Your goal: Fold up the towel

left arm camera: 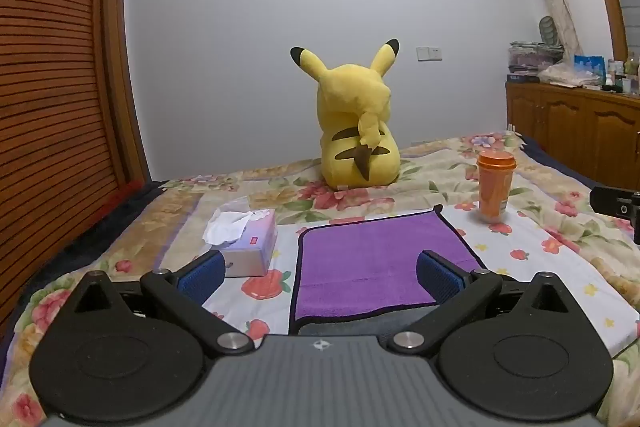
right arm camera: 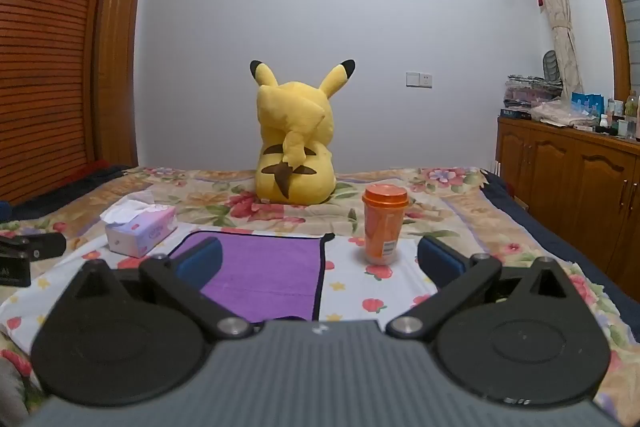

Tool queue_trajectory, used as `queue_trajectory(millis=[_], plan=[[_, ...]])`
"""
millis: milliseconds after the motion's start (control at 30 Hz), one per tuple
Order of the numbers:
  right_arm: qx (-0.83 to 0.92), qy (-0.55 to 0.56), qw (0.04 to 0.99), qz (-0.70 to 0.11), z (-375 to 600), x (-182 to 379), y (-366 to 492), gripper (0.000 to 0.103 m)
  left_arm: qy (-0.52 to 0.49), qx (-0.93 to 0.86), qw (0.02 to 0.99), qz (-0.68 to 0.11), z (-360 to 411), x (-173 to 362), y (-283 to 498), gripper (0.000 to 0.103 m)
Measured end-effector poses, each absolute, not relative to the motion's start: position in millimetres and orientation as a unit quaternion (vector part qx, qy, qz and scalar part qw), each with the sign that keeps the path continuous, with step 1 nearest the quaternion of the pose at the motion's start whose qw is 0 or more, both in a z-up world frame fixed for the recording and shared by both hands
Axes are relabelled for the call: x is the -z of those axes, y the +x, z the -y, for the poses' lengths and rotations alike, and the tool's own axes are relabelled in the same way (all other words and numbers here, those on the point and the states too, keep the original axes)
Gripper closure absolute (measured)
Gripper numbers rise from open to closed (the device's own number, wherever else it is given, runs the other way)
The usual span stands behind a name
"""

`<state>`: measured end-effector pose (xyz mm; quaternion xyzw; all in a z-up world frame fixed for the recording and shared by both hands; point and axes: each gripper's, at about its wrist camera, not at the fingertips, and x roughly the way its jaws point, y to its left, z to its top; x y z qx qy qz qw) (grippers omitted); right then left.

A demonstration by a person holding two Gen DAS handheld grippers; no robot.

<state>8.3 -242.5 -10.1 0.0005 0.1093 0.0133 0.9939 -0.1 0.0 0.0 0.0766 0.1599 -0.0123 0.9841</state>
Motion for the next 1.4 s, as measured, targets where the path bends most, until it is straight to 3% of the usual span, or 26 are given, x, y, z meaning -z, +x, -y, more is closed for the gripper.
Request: queue_trajectory(millis=[1400], plan=[[-0.011, 0.0, 0.994, -0.108, 244.4, 11.9, 8.0, 0.0, 0.07, 0.011, 0.986, -0.153, -6.9, -6.8, -0.3, 0.0]])
